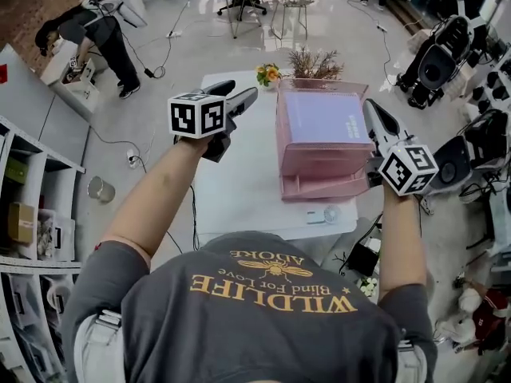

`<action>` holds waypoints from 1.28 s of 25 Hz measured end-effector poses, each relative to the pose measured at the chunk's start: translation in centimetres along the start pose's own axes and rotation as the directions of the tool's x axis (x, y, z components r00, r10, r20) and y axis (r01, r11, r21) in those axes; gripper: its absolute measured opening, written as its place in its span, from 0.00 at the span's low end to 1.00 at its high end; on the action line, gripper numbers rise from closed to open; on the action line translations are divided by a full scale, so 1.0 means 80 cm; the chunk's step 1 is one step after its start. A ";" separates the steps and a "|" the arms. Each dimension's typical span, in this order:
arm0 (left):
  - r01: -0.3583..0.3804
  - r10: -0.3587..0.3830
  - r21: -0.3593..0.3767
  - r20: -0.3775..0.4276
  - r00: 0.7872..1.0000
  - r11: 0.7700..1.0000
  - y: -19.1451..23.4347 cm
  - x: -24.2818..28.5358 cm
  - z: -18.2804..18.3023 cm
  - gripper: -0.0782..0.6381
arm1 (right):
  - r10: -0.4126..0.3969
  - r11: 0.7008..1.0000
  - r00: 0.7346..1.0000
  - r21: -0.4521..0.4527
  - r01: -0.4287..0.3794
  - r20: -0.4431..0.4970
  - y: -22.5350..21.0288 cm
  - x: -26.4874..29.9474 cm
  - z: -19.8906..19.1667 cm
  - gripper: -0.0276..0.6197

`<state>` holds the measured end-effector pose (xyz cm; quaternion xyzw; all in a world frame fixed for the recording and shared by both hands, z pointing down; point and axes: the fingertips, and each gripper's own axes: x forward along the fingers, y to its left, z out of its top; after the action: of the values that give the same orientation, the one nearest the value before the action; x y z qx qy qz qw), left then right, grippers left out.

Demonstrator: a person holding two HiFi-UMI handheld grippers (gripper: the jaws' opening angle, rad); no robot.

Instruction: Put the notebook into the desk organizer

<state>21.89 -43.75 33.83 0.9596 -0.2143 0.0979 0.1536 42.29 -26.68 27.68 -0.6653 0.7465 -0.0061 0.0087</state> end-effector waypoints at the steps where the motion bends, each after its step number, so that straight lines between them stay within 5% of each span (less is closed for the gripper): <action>1: 0.008 -0.008 0.006 0.020 1.000 1.000 0.009 -0.020 0.005 0.47 | 0.008 1.000 1.000 -0.004 -0.008 0.002 0.017 0.010 0.004 0.04; 17: -0.082 0.049 0.107 0.278 0.959 0.991 0.136 -0.305 -0.002 0.11 | 0.186 0.983 0.982 0.007 -0.186 -0.020 0.268 0.132 -0.026 0.04; 32: -0.128 0.099 0.063 0.350 0.931 0.990 0.123 -0.359 -0.045 0.11 | 0.238 0.971 0.968 0.042 -0.236 -0.073 0.285 0.135 -0.069 0.04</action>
<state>-8.40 -40.06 32.40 0.9535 -0.2888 -0.0546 0.0666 18.26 -34.78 32.68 -0.5705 0.8201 -0.0431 -0.0087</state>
